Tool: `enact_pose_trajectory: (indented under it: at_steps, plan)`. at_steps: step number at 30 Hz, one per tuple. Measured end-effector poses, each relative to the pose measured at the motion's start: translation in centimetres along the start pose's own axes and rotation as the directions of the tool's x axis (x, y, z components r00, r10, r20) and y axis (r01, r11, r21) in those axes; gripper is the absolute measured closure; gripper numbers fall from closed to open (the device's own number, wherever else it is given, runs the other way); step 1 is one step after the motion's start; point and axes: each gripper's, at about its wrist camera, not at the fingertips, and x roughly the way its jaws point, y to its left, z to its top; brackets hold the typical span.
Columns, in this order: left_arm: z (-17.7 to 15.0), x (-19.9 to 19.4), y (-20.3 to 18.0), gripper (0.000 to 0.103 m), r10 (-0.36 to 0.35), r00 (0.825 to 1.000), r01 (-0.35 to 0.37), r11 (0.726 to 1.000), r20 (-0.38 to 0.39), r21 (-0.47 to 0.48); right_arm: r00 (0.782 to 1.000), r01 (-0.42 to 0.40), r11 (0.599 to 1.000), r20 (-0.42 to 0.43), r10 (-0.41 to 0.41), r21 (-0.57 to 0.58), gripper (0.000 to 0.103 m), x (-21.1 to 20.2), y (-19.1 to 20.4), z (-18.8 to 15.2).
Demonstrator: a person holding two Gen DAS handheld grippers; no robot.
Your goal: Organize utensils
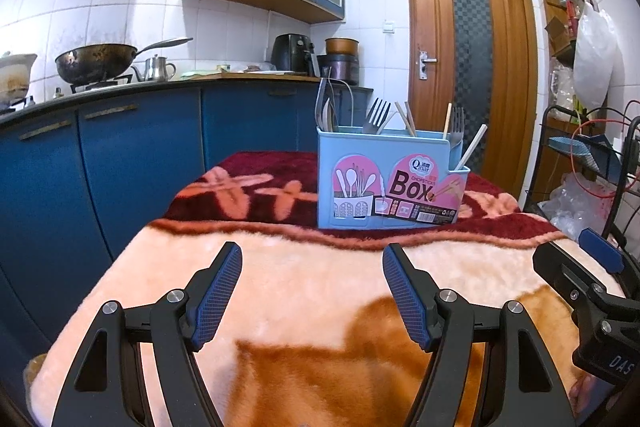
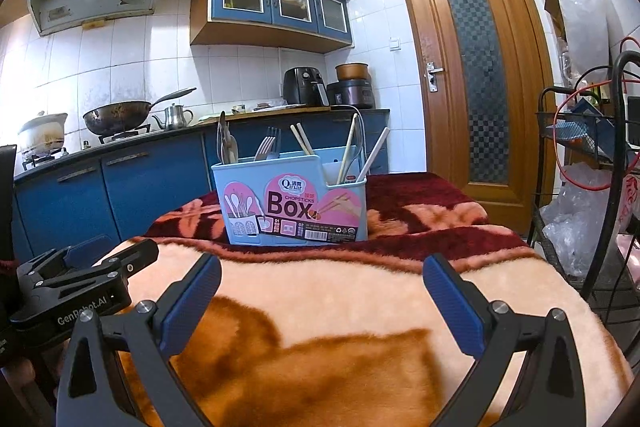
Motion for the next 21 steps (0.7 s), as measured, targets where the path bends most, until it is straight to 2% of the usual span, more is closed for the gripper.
enact_pose_trajectory:
  at_steps: [21]
  plan:
    - [-0.08,-0.02,0.06,0.029,0.003,1.0,-0.003,1.0,0.003,-0.002,1.0,-0.001,1.0,-0.001,0.001,-0.002,0.0,-0.01,-0.03,0.01]
